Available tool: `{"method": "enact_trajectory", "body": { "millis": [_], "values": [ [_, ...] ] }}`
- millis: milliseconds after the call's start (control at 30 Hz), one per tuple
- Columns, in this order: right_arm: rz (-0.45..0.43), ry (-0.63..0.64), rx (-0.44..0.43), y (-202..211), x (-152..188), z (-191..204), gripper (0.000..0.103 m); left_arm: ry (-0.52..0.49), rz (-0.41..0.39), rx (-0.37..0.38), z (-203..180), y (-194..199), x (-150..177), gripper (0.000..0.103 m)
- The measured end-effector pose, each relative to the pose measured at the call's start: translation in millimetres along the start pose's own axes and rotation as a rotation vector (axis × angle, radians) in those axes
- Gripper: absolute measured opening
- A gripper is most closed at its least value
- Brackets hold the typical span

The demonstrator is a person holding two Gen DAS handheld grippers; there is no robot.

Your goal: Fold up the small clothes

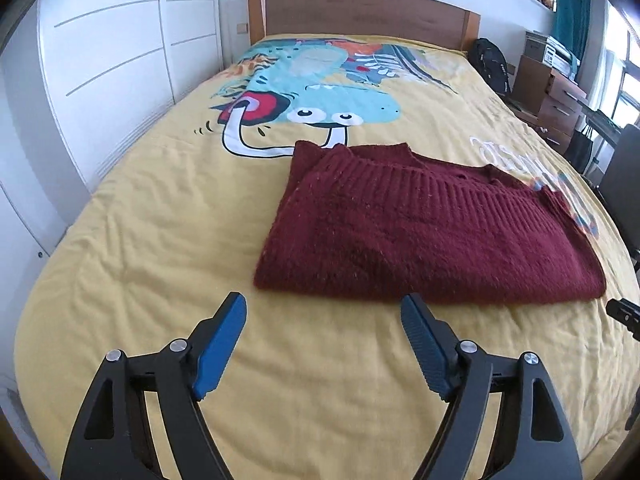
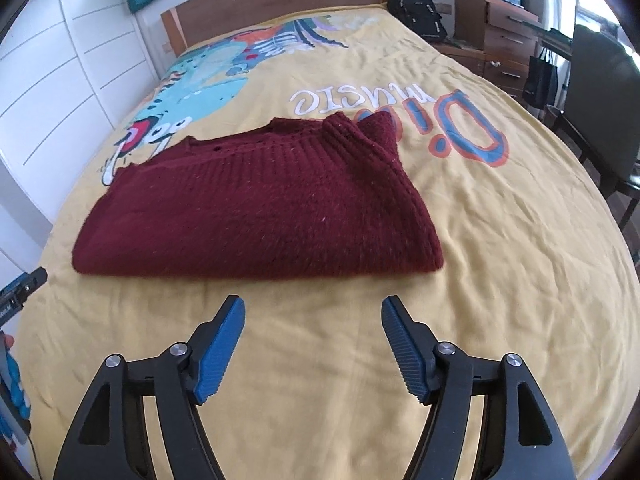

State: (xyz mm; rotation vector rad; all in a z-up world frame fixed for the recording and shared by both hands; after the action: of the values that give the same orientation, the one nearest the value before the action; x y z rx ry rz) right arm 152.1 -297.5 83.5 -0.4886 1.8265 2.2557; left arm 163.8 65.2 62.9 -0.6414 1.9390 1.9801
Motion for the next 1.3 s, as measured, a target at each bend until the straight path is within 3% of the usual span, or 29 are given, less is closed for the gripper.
{"method": "enact_trajectory", "body": {
  "millis": [467, 767, 833, 867, 1300],
  "values": [
    [-0.044, -0.002, -0.011, 51, 52, 13, 0.078, -0.04, -0.093, -0.037, -15, 70, 47, 0.077],
    [-0.085, -0.014, -0.007, 81, 79, 17, 0.079, -0.05, -0.146, -0.023, -16, 102, 71, 0.079],
    [-0.09, -0.019, -0.007, 87, 85, 17, 0.079, -0.047, -0.16, -0.015, -14, 109, 75, 0.089],
    [-0.093, -0.021, -0.005, 89, 88, 18, 0.079, -0.047, -0.169, -0.018, -14, 112, 78, 0.09],
    [-0.146, -0.035, 0.031, 125, 117, 20, 0.085, -0.076, -0.232, 0.023, -14, 147, 100, 0.09]
  ]
}}
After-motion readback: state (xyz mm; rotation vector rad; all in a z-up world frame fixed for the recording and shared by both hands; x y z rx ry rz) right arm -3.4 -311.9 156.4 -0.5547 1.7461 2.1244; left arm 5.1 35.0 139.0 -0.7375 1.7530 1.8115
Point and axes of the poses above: each gripper's, at about its wrist camera, not at the fingertips, and y roughly against the way its jaws point, z to its left, x to its underside, the point moved 1 cm from there along -y, roughly the way its jaws point, and after that the axes turned 11 degrees about z, right-handed, at the moved point
